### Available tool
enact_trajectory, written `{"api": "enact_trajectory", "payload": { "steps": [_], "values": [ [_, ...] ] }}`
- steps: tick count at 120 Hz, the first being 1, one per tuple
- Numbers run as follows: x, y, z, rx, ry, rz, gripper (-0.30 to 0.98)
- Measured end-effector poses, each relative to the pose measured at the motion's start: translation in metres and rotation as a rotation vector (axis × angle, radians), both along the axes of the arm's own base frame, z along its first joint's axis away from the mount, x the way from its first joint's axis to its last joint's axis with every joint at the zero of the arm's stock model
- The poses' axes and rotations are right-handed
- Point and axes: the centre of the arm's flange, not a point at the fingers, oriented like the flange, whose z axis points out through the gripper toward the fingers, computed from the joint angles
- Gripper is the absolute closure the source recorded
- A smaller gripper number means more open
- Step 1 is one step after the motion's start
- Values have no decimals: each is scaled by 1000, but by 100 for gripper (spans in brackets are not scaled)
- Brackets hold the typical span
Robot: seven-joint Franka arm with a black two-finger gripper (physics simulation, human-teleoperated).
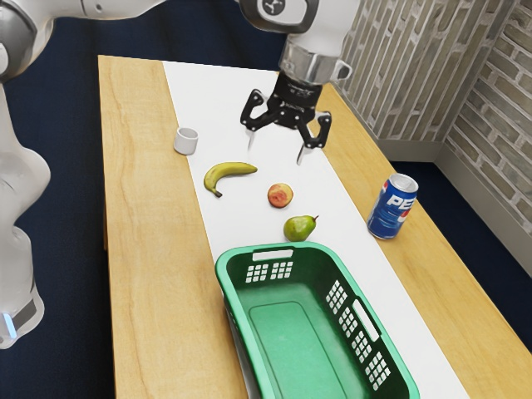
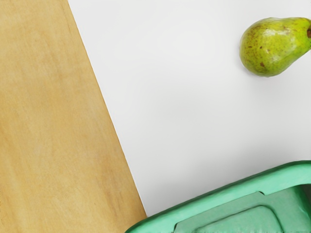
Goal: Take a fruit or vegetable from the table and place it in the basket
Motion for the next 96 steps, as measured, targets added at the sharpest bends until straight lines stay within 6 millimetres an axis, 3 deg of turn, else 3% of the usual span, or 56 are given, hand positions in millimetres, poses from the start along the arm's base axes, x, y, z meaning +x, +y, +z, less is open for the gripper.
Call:
{"api": "enact_trajectory", "payload": {
  "steps": [60, 68, 84, 96],
  "values": [
    [14, 11, -3, -12, -11, -87, 0],
    [20, 30, -8, -8, -2, -61, 0],
    [58, 103, -51, 33, 59, 67, 0],
    [58, 130, -67, 48, 48, 85, 0]
  ]
}}
